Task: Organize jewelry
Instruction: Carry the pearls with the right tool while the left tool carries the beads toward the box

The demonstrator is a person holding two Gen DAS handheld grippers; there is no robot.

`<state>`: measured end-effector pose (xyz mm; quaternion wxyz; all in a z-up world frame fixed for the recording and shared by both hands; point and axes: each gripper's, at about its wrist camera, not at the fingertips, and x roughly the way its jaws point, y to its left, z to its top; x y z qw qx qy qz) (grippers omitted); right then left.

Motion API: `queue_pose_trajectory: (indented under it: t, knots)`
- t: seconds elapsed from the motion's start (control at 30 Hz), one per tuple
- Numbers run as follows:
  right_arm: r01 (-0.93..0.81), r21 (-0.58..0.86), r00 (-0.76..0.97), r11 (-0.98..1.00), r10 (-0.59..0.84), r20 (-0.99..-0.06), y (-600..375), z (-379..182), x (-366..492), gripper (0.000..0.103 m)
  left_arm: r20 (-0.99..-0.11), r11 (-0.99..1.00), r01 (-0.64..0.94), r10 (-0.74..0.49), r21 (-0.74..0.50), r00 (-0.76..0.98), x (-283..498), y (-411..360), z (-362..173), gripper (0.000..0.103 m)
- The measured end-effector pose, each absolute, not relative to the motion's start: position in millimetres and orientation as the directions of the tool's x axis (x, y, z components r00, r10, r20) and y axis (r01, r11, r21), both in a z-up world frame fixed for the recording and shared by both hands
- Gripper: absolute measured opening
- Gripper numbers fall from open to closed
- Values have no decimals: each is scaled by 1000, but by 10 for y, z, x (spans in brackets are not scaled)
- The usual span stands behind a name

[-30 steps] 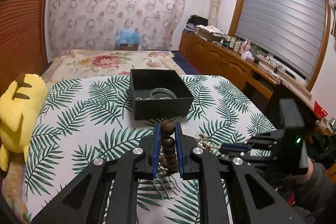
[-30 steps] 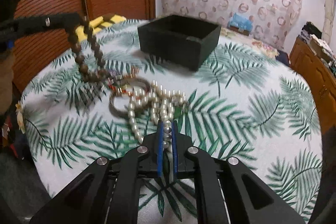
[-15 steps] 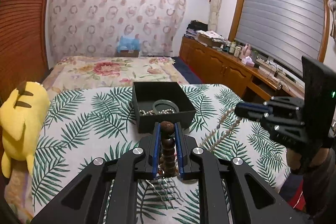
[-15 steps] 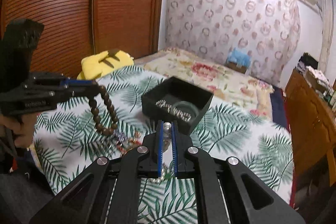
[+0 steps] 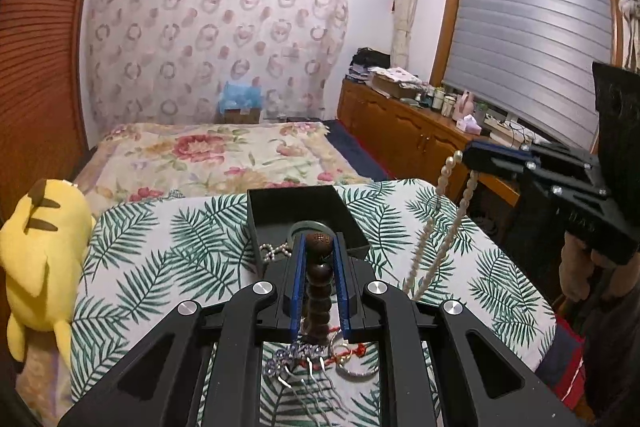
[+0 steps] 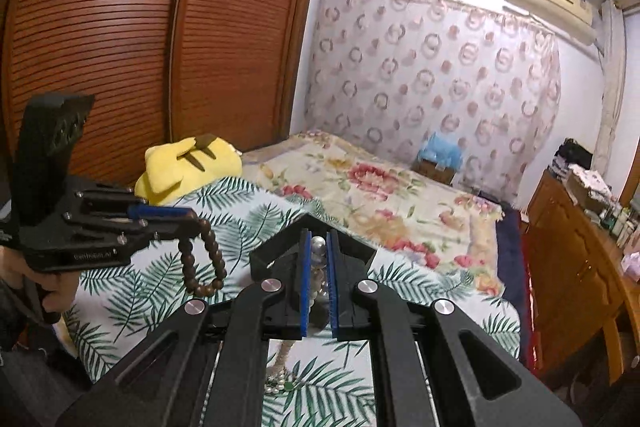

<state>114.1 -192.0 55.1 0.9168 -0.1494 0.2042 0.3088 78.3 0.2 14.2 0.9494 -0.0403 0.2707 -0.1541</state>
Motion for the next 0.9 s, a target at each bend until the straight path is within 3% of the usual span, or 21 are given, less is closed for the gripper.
queue_pose_trajectory:
  t: [0.9]
  knots:
    - [-564,-196,793,802,461,-398,-1636,1129,1988,8,-511,956,271,-288,-109,810,1308,-17,326,12]
